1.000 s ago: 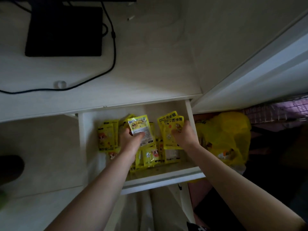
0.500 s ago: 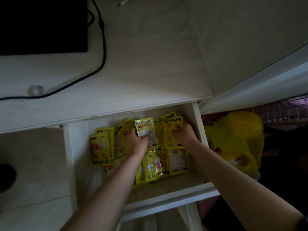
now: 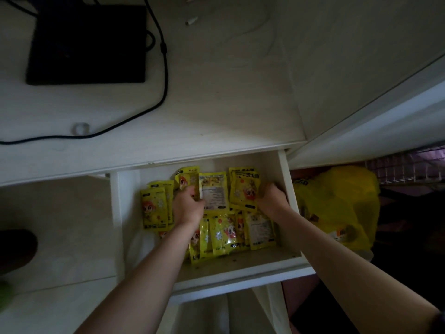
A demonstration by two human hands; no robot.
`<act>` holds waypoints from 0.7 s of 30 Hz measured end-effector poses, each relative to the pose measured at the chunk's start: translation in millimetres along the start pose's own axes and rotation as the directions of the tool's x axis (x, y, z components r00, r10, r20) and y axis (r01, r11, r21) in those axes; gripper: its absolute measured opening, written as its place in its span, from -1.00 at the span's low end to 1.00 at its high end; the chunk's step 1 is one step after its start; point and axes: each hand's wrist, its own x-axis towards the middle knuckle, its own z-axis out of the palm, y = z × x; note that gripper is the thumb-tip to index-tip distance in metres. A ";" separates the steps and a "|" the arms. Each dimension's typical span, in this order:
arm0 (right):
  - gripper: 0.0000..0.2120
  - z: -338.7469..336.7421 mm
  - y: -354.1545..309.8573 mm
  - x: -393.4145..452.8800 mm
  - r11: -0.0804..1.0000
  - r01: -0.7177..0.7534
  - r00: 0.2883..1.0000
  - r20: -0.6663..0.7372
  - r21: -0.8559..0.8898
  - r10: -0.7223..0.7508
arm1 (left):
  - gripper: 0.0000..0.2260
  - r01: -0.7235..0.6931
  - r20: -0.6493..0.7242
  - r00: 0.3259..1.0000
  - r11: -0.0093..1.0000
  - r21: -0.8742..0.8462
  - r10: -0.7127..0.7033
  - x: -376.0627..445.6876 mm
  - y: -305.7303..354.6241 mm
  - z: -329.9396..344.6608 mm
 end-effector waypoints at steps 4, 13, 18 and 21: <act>-0.75 -4.6 2.9 -19.4 0.992 0.101 0.995 0.012 -0.075 -0.101 | -0.60 -0.044 -0.034 0.998 0.999 0.028 0.045 -17.7 0.7 -23.0; -0.68 -15.1 -14.4 -94.9 0.876 0.412 0.910 0.060 -0.251 -0.411 | -0.70 -0.098 -0.135 0.985 0.993 0.061 0.106 -80.6 -17.3 -80.7; -0.59 4.6 -35.0 -146.6 0.694 0.604 0.794 0.226 -0.391 -0.564 | -0.70 -0.148 -0.236 0.957 0.984 0.096 0.167 -126.2 -45.7 -108.7; -0.60 26.8 -43.5 -169.9 0.573 0.681 0.724 0.301 -0.456 -0.621 | -0.71 -0.116 -0.298 0.945 0.991 0.067 0.131 -151.7 -70.0 -122.7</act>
